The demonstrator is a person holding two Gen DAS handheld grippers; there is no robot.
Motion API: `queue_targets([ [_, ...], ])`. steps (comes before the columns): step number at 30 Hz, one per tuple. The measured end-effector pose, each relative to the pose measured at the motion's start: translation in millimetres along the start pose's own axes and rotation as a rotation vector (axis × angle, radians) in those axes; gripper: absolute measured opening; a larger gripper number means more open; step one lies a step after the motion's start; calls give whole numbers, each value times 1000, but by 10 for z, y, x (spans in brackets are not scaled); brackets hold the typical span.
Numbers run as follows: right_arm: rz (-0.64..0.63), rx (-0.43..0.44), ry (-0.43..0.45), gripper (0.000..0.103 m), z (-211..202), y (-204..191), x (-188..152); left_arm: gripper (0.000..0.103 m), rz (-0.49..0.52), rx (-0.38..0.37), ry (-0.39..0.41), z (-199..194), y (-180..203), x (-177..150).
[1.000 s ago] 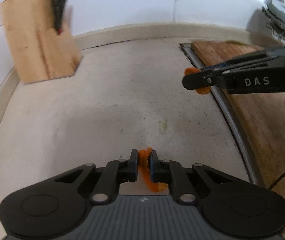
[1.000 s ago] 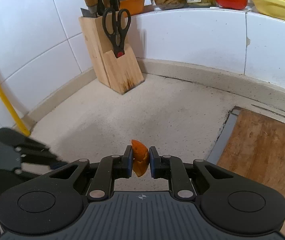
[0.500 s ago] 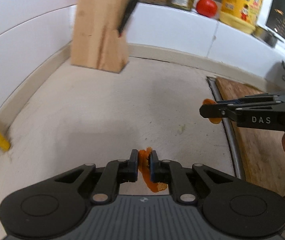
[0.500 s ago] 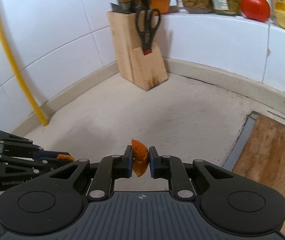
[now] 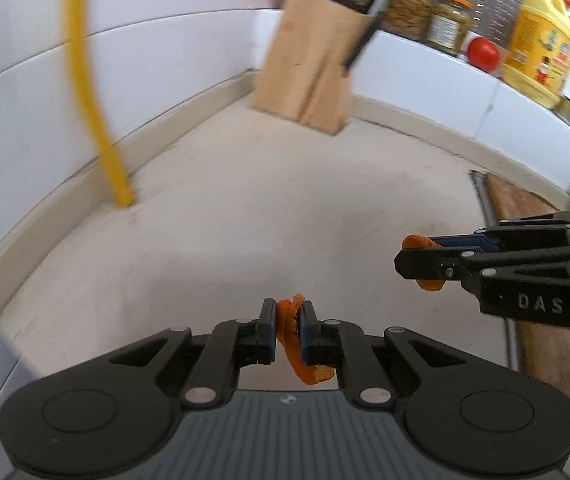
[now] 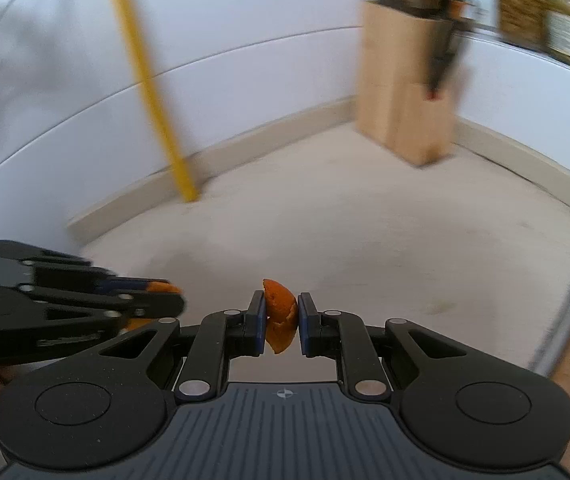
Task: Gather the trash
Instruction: 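Carry both orange peels down over the trash bin, then open both grippers to drop the orange peels into the bin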
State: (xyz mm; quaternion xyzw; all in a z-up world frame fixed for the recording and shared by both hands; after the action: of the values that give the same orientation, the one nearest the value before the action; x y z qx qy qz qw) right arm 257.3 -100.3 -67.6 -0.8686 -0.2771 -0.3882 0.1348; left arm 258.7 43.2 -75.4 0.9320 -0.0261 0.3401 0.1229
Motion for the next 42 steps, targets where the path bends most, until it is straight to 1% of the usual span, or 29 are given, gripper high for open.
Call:
queue_targets([
  [6, -96, 111, -19, 21, 117, -691, 39, 8, -76, 75, 22, -326, -489, -229],
  [10, -156, 188, -30, 21, 179, -1124, 65, 8, -135, 134, 35, -571, -785, -438],
  [17, -254, 321, -74, 21, 265, -1884, -71, 8, -255, 247, 27, -919, -1259, -922],
  [23, -324, 411, -139, 21, 400, -2417, -289, 8, -356, 330, -3, -1064, -1571, -1349],
  [27, -348, 439, -182, 21, 493, -2612, -435, 8, -414, 355, -22, -1065, -1700, -1547],
  [31, -358, 451, -216, 21, 594, -2719, -553, 8, -446, 376, -43, -1036, -1773, -1693],
  [37, -366, 442, -256, 21, 789, -2778, -653, 8, -495, 400, -83, -915, -1885, -1832],
  [40, -358, 431, -284, 21, 948, -2789, -701, 9, -564, 423, -118, -828, -2011, -1936],
  [42, -347, 422, -310, 21, 1087, -2793, -757, 10, -601, 425, -148, -744, -2074, -1994],
])
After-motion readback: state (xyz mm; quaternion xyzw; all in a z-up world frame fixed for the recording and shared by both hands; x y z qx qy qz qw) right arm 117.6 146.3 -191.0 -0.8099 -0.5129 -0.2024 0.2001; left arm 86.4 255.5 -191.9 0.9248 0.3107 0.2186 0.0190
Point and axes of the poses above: each gripper's, at about its wrist camera, not at the fingertips, and z roughly the way its jaws point, y to its right, x to its top, the point moved 7 cm from there along z, roughly the way its jaws point, and after that the axes turned 5 degrees about -z, right-handed, at the moved point
